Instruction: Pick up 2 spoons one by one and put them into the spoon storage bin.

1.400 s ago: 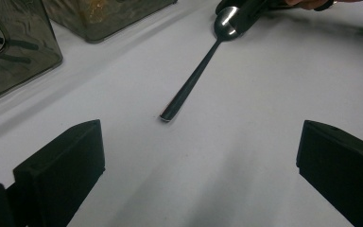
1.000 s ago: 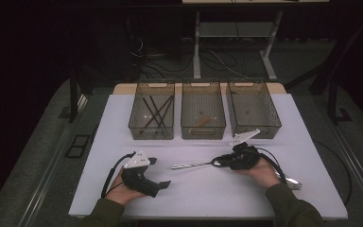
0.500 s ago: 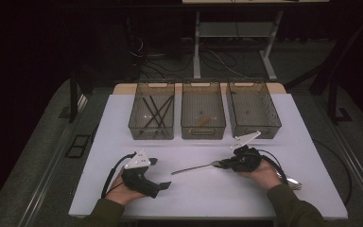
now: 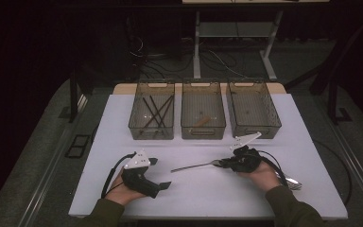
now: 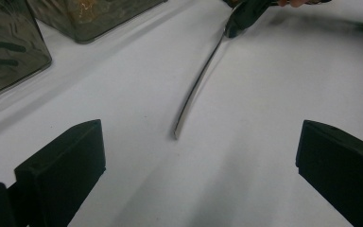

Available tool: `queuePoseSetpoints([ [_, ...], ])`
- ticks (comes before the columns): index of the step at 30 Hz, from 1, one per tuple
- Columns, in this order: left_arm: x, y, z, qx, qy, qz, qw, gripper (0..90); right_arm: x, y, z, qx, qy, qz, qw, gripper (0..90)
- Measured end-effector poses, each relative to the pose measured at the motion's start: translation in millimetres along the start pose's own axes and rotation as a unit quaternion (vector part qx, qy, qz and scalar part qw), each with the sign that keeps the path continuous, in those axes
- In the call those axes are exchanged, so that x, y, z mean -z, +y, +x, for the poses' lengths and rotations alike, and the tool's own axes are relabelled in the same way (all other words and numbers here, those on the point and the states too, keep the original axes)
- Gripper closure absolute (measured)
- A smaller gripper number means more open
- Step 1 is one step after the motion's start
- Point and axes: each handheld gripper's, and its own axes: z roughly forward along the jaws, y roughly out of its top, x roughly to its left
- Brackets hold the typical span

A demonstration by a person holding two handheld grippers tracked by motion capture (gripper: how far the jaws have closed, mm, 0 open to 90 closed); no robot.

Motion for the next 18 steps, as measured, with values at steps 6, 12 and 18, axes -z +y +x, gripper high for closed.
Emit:
queuePoseSetpoints([
  [6,0.6,0.2,-0.1,0.000,0.000,-0.001,1.0000,1.1,9.6,1.1,-2.3,-0.017,-0.017,-0.018,0.9996,86.7],
  [12,-0.1,0.3,-0.4,0.001,0.000,-0.001,1.0000,1.2,23.7,1.9,-4.9,-0.035,-0.033,-0.038,0.9981,86.8],
  [18,-0.2,0.2,-0.3,0.001,0.001,-0.001,1.0000,1.2,40.2,3.8,-9.0,-0.053,-0.051,-0.061,0.9954,86.8],
])
